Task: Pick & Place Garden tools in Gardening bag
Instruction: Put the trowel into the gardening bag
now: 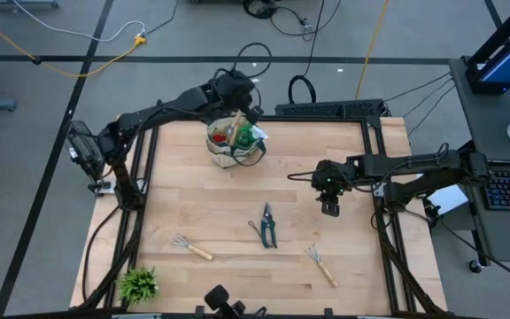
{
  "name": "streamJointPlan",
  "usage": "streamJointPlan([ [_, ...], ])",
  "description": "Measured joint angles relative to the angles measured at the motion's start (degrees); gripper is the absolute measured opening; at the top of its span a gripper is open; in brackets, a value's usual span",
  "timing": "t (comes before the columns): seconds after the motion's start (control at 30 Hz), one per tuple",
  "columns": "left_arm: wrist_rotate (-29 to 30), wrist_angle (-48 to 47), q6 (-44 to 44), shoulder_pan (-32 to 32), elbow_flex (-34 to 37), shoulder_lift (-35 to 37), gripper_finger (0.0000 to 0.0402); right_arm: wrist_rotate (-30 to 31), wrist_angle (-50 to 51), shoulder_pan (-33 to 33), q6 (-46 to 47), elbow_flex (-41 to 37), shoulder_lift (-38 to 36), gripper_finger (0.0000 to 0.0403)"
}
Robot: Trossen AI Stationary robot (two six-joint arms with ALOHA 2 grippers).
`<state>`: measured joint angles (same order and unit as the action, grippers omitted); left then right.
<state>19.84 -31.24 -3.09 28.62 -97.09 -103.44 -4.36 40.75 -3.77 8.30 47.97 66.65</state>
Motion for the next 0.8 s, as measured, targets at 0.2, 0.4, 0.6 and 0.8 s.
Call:
streamJointPlan([
  [0.2,2.3,-5.9,-0.2,-0.7,0.1,-1.6,0.0001,0.0,0.0,0.0,-0.2,0.0,0.0,0.0155],
  [0.4,3.0,-6.3,-0.2,-1.7,0.1,-1.6,0.0000,-0.2,0.3,0.0,-0.1,0.0,0.0,0.0155],
  [0.6,3.2,-5.4,-0.2,-2.1,0.1,-1.6,0.0000,-0.4,2.5,0.0,0.0,0.0,0.0,0.0155],
  [0.8,5.0,-0.2,2.9,-3.0,0.1,-1.6,0.0000,-0.4,3.0,0.0,0.5,0.0,0.0,0.0155],
])
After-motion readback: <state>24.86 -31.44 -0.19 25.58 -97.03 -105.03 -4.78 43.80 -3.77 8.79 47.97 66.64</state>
